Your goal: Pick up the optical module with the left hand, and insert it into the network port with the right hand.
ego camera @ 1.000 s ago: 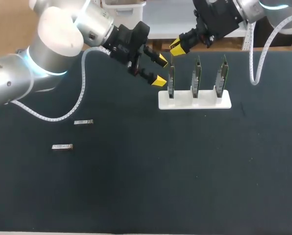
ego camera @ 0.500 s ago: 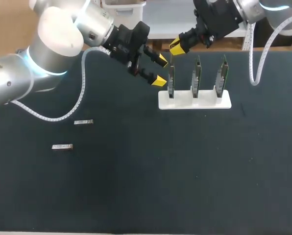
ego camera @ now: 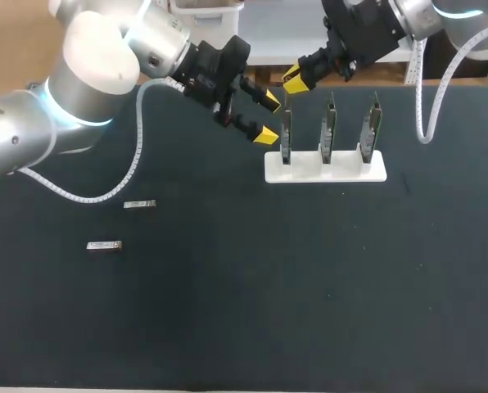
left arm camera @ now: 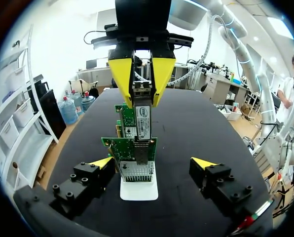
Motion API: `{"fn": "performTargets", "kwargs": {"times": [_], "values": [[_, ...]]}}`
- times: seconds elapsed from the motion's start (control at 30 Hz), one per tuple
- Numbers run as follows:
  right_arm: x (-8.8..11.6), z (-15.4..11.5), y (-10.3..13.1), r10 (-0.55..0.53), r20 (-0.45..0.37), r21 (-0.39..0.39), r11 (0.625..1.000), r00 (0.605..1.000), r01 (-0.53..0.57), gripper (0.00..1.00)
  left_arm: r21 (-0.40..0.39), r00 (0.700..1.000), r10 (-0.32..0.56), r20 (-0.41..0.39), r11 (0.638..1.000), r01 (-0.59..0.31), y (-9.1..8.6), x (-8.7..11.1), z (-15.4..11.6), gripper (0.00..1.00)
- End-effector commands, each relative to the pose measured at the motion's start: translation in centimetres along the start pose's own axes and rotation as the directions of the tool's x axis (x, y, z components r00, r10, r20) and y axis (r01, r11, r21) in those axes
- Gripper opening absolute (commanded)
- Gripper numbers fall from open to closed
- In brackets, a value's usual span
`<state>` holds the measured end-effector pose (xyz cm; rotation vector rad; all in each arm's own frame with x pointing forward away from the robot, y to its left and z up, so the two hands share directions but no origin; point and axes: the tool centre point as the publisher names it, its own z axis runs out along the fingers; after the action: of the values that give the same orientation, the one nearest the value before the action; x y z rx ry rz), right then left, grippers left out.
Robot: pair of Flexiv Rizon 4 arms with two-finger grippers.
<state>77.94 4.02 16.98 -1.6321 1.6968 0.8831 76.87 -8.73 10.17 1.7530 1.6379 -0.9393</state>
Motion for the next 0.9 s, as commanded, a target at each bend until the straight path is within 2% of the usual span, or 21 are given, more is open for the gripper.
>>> {"fn": "performTargets", "kwargs": {"times": [0.03,0.9], "values": [[-0.04,0.12,-0.09,-0.003,-0.007,0.001,1.0,1.0,0.003,0.0,0.003,1.0,-0.003,-0.006,1.0,0.003,0.15,-0.1,-0.02,1.0],[-0.35,0.08,-0.06,-0.062,-0.033,0.013,0.998,0.998,0.062,0.0,0.003,1.0,-0.003,-0.006,1.0,0.003,0.15,-0.1,-0.02,1.0]]}}
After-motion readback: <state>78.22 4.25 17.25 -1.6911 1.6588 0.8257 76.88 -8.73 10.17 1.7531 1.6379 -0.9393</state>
